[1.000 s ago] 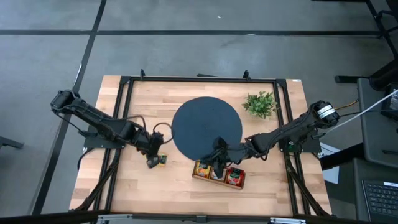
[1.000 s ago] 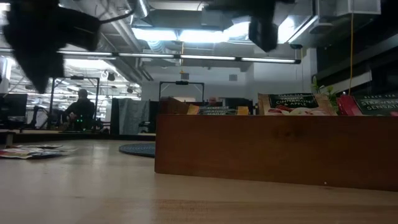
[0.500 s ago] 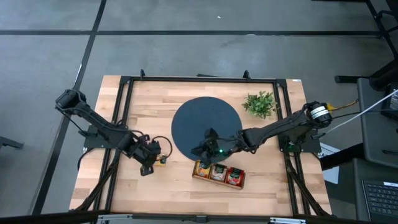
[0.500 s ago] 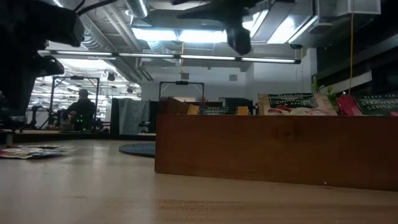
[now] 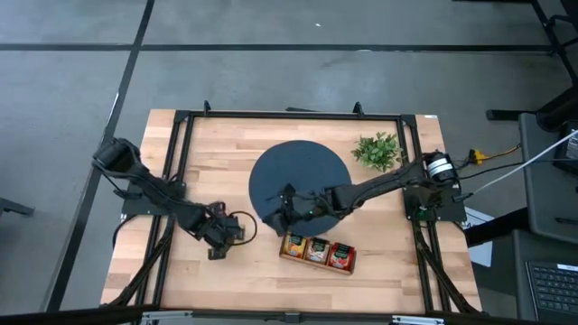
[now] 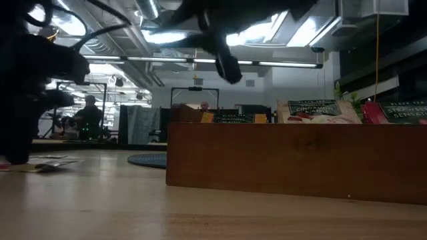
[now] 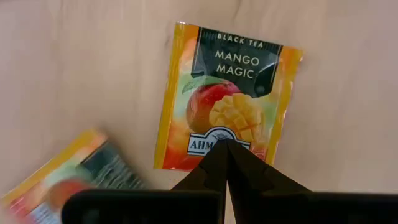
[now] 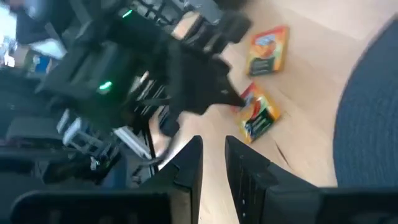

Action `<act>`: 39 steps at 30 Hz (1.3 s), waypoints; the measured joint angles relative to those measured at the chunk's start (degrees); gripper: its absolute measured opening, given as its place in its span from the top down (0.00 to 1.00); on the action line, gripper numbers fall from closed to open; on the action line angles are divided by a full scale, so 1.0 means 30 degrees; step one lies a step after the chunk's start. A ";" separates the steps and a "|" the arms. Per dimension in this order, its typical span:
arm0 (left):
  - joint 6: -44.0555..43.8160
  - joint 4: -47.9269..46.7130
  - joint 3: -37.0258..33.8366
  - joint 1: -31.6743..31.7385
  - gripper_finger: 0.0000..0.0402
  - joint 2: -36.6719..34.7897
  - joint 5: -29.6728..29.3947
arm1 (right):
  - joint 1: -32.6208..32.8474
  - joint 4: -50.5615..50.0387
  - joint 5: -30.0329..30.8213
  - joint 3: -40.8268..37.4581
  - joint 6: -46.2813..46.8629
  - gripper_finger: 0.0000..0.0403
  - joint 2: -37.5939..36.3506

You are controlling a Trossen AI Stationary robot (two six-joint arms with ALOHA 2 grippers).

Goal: Pick & Place Tea
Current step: Put the yellow tea bag into the left section of the wooden organizer

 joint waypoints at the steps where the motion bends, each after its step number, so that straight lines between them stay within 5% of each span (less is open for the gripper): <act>1: -0.0471 0.0945 -0.0409 -0.0193 0.99 -0.0055 -0.0282 | -0.0162 -0.0009 -0.0190 -0.0094 0.0481 0.82 0.0101; 16: -0.2349 0.4033 -0.1684 -0.0471 0.99 -0.0260 -0.3435 | -0.2799 0.0010 -0.5395 -0.0162 0.3233 0.82 0.2774; 30: -0.2585 0.8429 -0.2905 0.1324 0.99 -0.0236 -0.3226 | -0.3249 -0.0001 -0.5705 -0.0170 0.2934 0.82 0.4197; 39: -0.2539 0.9168 -0.2905 0.1961 0.99 -0.0236 -0.3144 | -0.3271 0.0819 -0.6506 0.0249 0.3000 0.62 0.5426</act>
